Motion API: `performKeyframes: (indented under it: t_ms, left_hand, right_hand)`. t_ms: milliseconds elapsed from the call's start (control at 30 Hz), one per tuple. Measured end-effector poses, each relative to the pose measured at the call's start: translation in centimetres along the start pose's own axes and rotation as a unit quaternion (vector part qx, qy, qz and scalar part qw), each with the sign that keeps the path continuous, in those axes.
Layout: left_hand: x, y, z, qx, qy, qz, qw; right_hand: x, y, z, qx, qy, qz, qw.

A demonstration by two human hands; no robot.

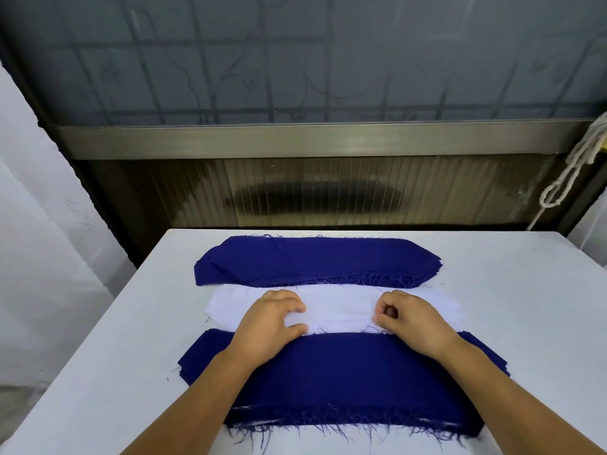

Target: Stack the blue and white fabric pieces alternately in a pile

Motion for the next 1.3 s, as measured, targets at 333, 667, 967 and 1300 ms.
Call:
performKeyframes:
  t_ms: [333, 667, 967, 1300]
  left_hand:
    - [3.6, -1.5, -1.1, 0.08, 0.155, 0.079, 0.981]
    - [3.4, -2.4, -1.2, 0.1, 0.108, 0.078, 0.986]
    - [1.0, -2.6, -1.2, 0.076, 0.031, 0.087, 0.993]
    - [0.8, -8.6, -2.4, 0.103, 0.039, 0.084, 0.99]
  right_hand:
    - [-1.4, -0.5, -1.4, 0.117, -0.123, -0.095, 0.981]
    - [-1.5, -1.6, -2.0, 0.15, -0.102, -0.036, 0.983]
    - [-1.0, -2.4, -2.3, 0.192, -0.111, -0.005, 0.975]
    - [-1.7, -5.7, -3.6, 0.242, -0.065, -0.018, 0.968]
Point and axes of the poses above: each hand's wrist, its own z-axis towards the middle knuckle, its own y-axis out of the palm, x = y × z, the point moved 8 cm from there along z, towards the middle knuckle, and after that the axes turned 13 degrees about x, right-handed, at the moved point
